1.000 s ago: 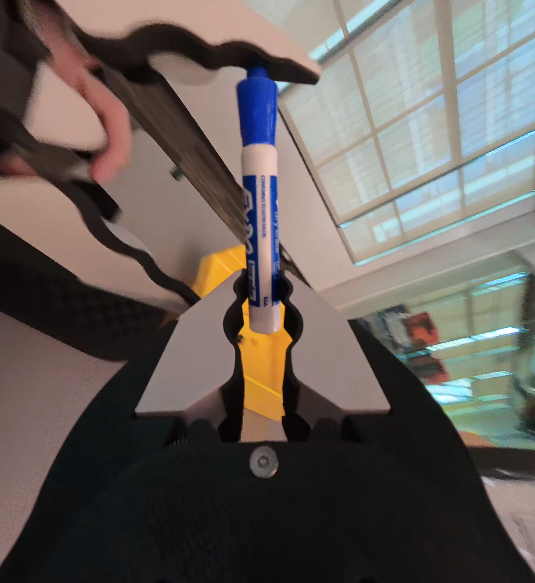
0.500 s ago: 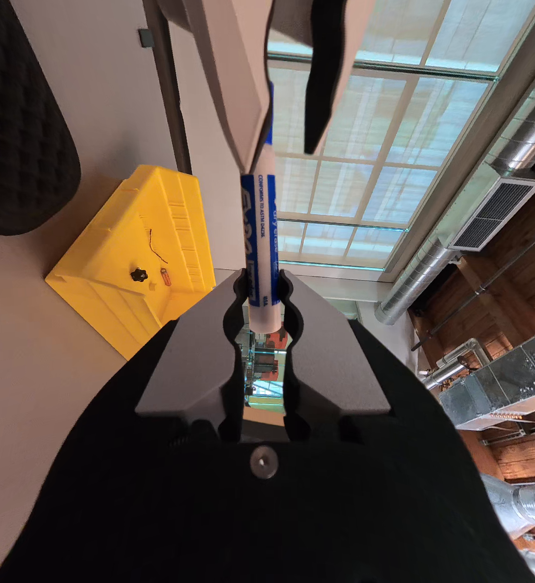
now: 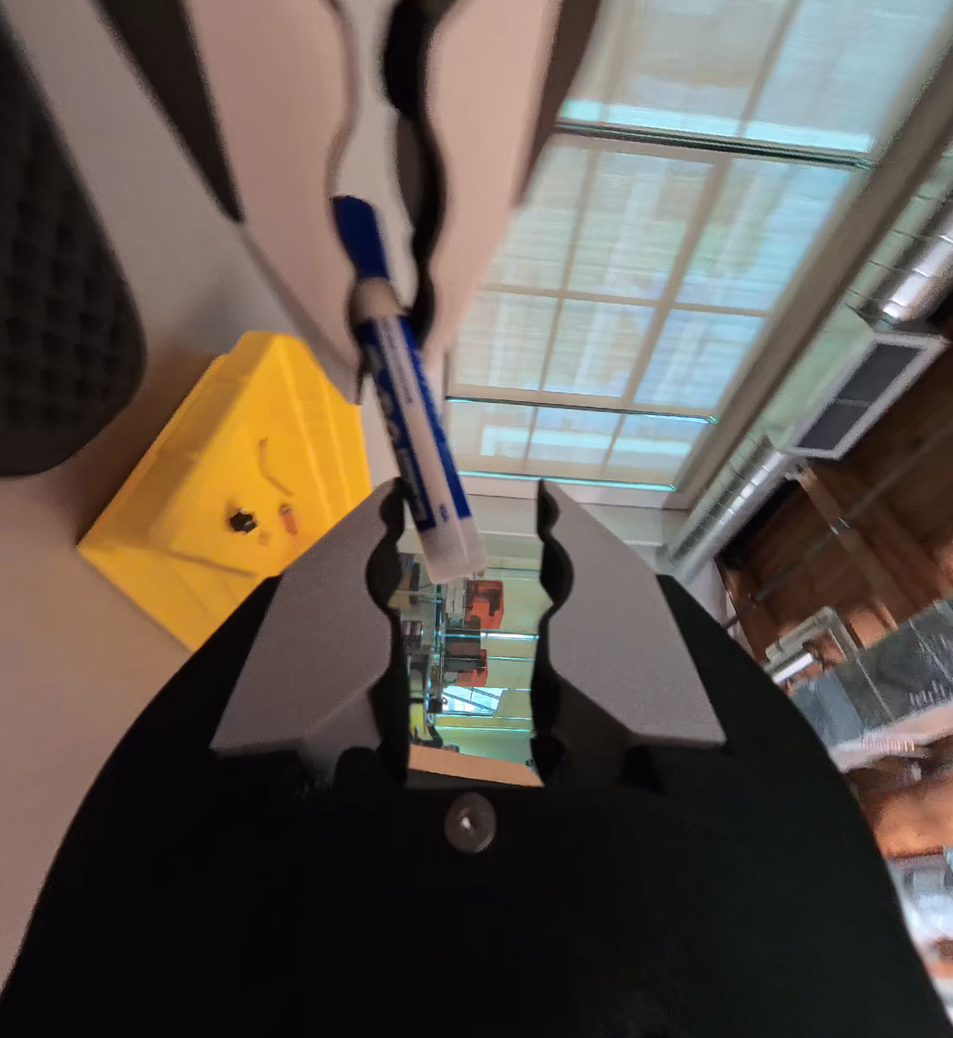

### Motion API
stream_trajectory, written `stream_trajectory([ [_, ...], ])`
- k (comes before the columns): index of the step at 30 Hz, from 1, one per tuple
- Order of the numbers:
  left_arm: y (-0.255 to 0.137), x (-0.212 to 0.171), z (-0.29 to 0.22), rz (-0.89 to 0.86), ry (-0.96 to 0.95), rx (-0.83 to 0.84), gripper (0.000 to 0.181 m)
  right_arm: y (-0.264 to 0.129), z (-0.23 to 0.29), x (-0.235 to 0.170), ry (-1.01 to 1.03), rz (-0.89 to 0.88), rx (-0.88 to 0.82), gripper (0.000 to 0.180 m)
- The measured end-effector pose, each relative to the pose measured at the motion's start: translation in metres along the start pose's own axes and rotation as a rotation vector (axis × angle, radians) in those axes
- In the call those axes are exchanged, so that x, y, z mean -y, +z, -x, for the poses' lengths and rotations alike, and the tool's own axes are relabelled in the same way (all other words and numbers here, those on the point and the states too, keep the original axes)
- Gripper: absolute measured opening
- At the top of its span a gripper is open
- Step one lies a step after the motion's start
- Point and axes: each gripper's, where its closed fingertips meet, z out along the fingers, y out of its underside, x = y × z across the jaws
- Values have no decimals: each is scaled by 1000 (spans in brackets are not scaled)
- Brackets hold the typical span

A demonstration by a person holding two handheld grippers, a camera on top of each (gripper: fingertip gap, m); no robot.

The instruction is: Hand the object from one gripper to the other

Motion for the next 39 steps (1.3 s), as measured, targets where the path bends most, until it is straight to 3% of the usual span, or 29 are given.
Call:
stream_trajectory([
  [3, -7, 8, 16, -112, -208, 19, 16, -9, -36, -12, 175, -12, -137, 64],
  [6, -16, 13, 34, -209, -346, 72, 16, -26, -68, -17, 464, -141, -224, 65],
  [11, -28, 28, 43, -328, -511, 108, 16, -50, -101, 9, 1291, -633, 1, 64],
  [14, -29, 38, 41, -392, -660, 63, 16, -53, -104, 28, 1589, -864, 205, 64],
  [17, -28, 49, 37, -460, -830, -10, 16, -41, -88, 39, 1630, -858, 293, 63],
  [18, -28, 55, 33, -493, -880, -51, 16, -39, -83, 46, 1605, -859, 322, 55],
  [20, -30, 70, 23, -571, -934, -136, 16, -39, -74, 54, 1548, -851, 371, 20],
  [22, -31, 77, 18, -602, -957, -149, 17, -41, -72, 53, 1526, -843, 392, 19],
  [23, -31, 81, 13, -612, -941, -169, 26, -42, -71, 51, 1530, -828, 427, 19],
  [26, -23, 86, -8, -539, -846, -238, 64, -43, -73, 22, 1548, -672, 441, 18],
  [28, -21, 84, -17, -487, -769, -242, 68, -55, -80, -16, 1578, -492, 434, 18],
  [30, -22, 81, -22, -466, -715, -241, 64, -82, -78, -73, 1586, -179, 383, 18],
  [33, -21, 76, -30, -439, -687, -261, 61, -156, -50, -178, 1507, 357, 203, 18],
  [35, -18, 74, -35, -422, -679, -277, 61, -219, -8, -235, 1539, 699, 185, 18],
  [37, -14, 74, -39, -410, -664, -279, 60, -274, 35, -275, 1645, 937, 188, 19],
  [39, -11, 77, -40, -416, -654, -279, 58, -313, 62, -307, 1707, 1059, 113, 19],
])
